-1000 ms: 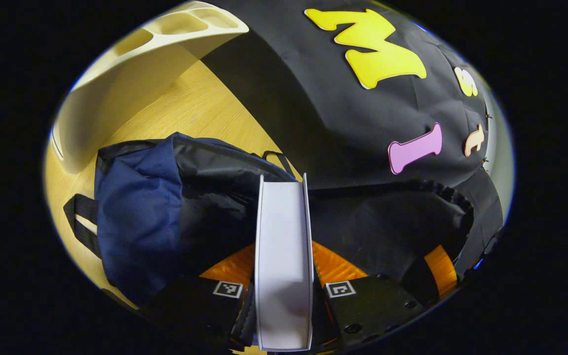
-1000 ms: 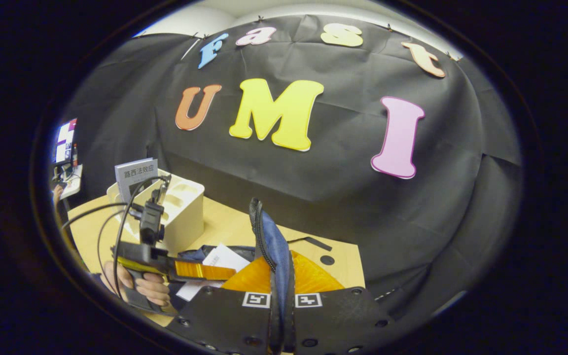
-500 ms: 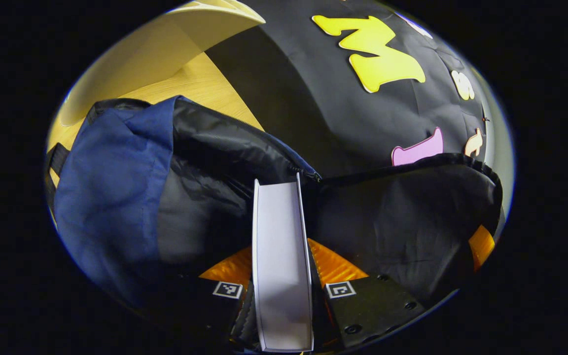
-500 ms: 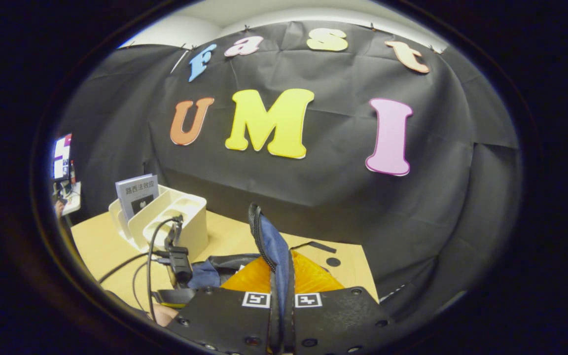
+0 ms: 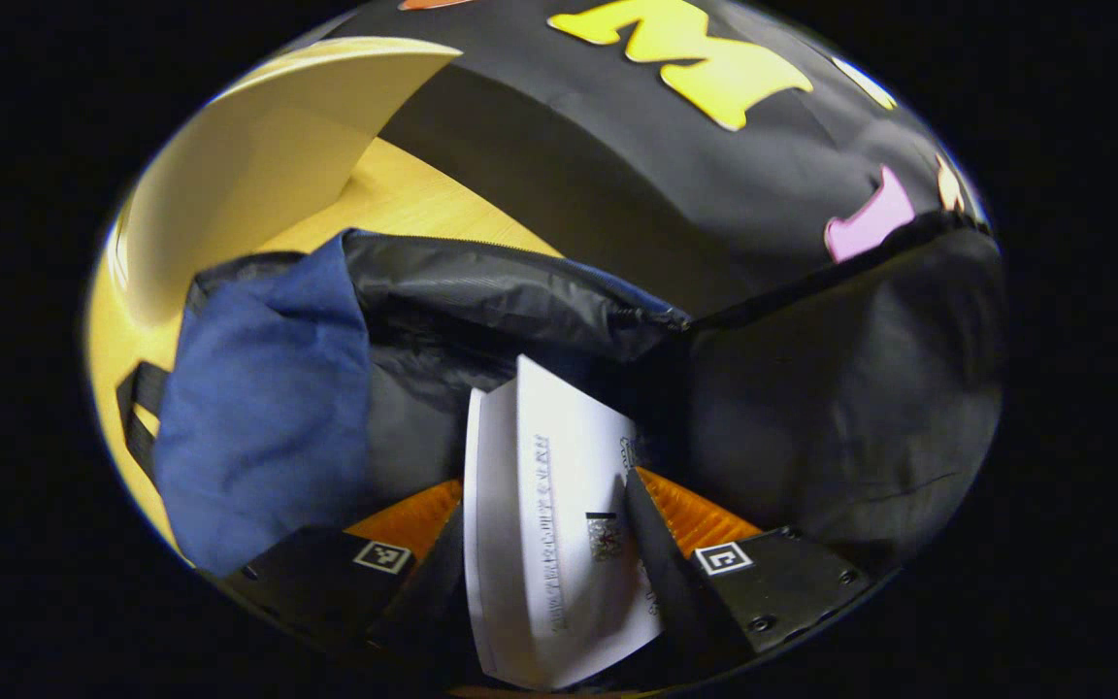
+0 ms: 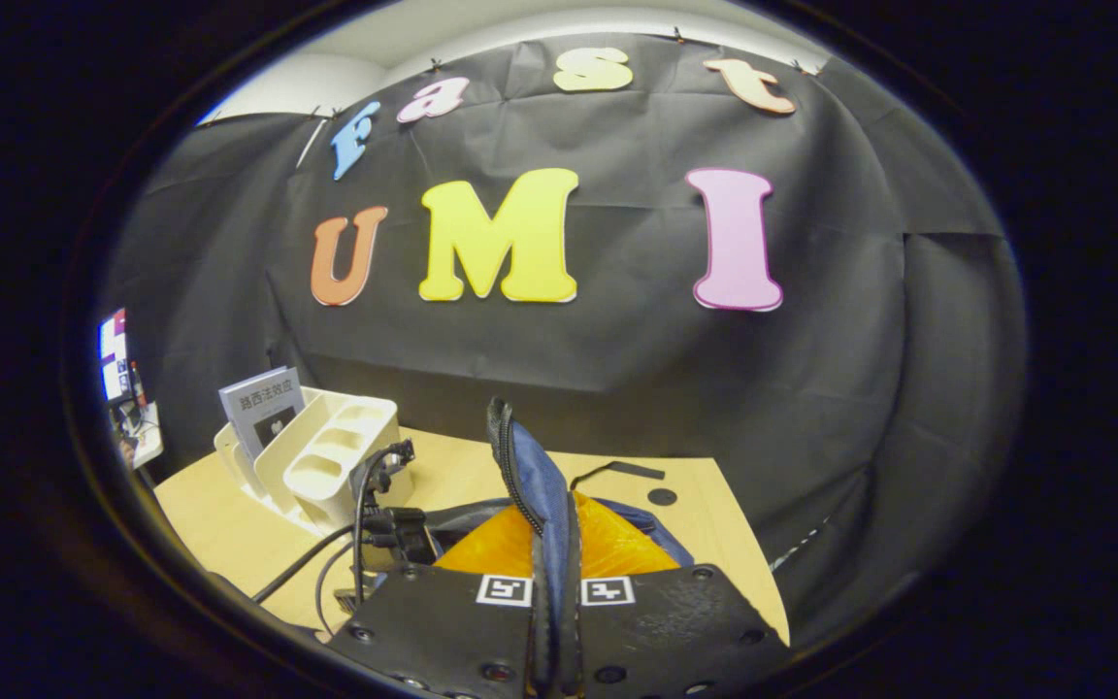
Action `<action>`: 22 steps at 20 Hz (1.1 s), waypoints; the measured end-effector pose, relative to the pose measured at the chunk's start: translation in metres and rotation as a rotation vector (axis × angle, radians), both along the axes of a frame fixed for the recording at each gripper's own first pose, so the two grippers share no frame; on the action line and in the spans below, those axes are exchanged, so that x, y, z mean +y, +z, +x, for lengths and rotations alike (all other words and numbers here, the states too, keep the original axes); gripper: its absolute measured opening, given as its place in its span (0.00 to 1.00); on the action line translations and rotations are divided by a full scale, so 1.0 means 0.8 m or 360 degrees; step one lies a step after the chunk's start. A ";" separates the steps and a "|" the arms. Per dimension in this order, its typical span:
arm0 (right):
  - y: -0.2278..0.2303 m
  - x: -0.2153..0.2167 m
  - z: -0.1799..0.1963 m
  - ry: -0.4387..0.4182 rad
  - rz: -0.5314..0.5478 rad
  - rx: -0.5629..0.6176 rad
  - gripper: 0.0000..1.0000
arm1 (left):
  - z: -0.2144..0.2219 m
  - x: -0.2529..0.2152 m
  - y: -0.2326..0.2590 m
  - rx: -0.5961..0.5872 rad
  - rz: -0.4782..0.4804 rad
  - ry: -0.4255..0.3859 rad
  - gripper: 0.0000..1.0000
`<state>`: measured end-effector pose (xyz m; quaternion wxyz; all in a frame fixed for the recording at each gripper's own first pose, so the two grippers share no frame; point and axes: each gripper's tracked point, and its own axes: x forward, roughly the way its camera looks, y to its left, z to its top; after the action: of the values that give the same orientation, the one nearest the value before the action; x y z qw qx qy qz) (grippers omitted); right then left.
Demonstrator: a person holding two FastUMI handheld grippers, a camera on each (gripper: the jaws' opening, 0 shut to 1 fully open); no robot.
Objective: Open the schoolbag, grab two books from the bookshelf and put them into the schoolbag.
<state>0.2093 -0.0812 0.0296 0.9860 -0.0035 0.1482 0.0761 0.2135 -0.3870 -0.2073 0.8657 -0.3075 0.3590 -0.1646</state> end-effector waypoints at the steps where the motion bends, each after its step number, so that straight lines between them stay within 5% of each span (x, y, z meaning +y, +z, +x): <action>1: -0.002 0.000 -0.003 -0.0002 0.0027 0.0008 0.04 | 0.001 0.010 0.000 0.0002 0.0094 -0.0018 0.94; 3: -0.008 -0.003 -0.003 -0.0022 0.0053 0.0019 0.04 | 0.004 0.035 0.004 -0.0061 0.0283 -0.0041 0.97; 13: -0.036 -0.003 0.001 -0.0096 0.0093 0.0067 0.04 | -0.027 0.143 0.085 -0.0383 0.0660 -0.0131 0.97; 19: -0.059 0.009 0.007 -0.0132 0.0164 0.0120 0.04 | -0.027 0.257 0.150 -0.0574 0.0937 0.0029 0.96; 22: -0.060 0.015 0.009 -0.0143 0.0145 0.0103 0.04 | -0.035 0.304 0.179 -0.0630 0.0943 0.0080 0.96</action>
<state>0.2167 -0.0693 -0.0181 0.9823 0.0506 0.1764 0.0384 0.1857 -0.1437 -0.0640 0.9739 -0.0140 0.2086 -0.0884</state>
